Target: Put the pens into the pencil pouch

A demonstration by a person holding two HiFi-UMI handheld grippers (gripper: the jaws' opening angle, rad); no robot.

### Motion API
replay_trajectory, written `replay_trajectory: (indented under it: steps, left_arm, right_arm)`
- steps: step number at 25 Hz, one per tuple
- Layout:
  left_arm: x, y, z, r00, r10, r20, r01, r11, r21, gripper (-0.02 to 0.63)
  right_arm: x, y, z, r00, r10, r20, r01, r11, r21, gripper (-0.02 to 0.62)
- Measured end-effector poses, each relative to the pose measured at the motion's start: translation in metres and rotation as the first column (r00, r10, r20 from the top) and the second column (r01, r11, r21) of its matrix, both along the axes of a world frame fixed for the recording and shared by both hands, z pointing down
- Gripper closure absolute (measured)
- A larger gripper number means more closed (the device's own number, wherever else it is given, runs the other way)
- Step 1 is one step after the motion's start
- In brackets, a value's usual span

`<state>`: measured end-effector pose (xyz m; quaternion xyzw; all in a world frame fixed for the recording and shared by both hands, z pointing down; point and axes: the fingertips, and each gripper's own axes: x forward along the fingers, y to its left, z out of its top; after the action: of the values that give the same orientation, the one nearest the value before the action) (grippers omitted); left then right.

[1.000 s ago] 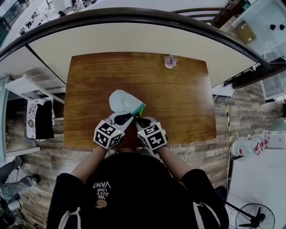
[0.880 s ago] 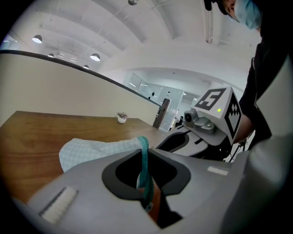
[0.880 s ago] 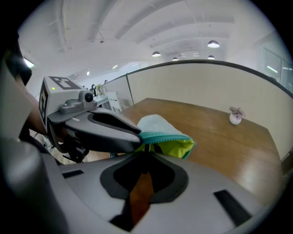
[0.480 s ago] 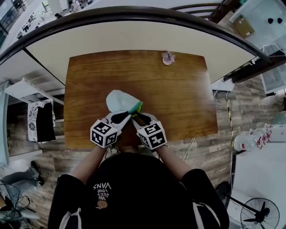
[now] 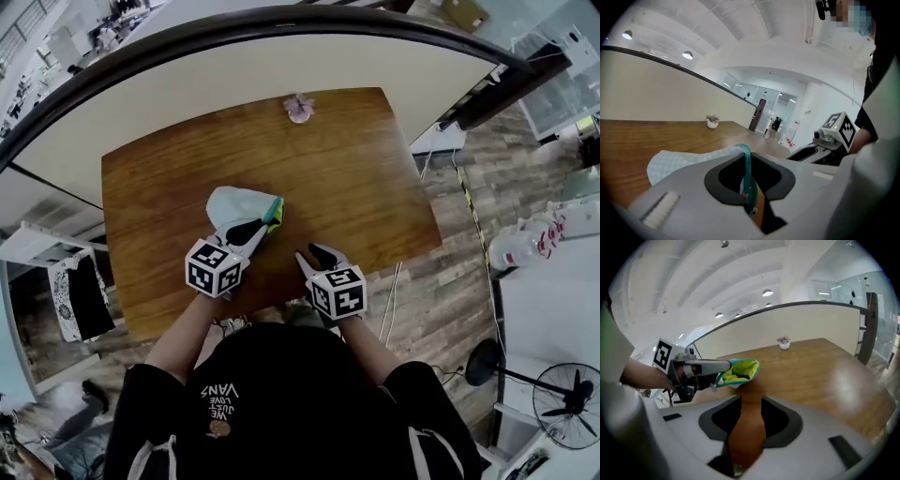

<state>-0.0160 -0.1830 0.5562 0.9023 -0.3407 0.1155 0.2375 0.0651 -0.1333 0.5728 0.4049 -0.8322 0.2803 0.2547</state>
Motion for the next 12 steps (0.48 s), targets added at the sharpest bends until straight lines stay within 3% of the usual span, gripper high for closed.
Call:
replay_trajectory:
  steps: [6,12]
  left_arm:
    - [0.058,-0.031,0.012,0.988,0.132,0.074,-0.135,0.99,0.035,0.56]
    - [0.098,-0.053,0.03,0.957,0.222,0.187,-0.237,0.97,0.059,0.56]
  right_arm:
    - [0.065,0.0,0.007,0.988,0.155,0.002,-0.155,0.988,-0.013,0.494]
    - [0.11,0.0,0.009,0.972,0.236,0.008,-0.236,0.972,-0.016,0.494]
